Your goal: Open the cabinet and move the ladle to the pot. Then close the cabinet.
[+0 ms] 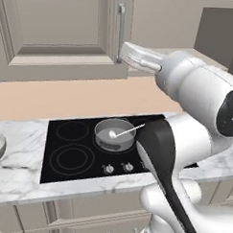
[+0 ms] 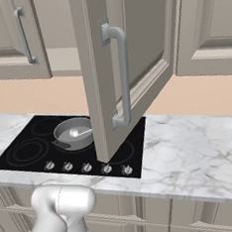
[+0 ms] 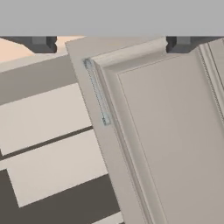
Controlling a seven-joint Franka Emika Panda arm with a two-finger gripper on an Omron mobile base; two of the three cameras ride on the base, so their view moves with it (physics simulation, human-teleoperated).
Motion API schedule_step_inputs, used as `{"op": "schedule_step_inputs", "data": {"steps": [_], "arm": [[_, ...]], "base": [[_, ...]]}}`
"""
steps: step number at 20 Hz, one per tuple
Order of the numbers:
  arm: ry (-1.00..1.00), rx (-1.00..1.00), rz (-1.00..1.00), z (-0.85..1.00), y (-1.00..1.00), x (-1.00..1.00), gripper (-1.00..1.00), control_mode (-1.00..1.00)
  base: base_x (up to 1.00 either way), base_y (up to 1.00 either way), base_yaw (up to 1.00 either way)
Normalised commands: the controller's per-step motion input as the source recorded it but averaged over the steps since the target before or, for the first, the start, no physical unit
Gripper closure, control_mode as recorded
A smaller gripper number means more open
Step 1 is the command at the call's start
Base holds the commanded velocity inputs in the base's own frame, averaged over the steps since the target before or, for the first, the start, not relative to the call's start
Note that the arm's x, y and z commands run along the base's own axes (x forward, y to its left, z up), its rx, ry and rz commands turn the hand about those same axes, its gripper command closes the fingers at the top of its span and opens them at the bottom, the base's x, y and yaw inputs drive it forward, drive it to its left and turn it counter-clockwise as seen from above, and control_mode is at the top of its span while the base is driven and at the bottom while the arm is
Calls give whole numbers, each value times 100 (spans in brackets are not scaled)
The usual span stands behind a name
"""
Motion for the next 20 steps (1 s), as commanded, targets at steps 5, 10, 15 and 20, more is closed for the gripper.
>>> {"op": "schedule_step_inputs", "data": {"steps": [5,10,15,20], "arm": [[16,-13,0,-4,-78,-99,-100,-100],[18,-13,0,-8,-70,-79,-100,-100],[4,-8,0,-51,-38,-21,-100,-100],[-5,-2,0,-76,-23,0,-100,-100]], "base": [[0,0,0],[0,0,0],[0,0,0],[0,0,0]]}}
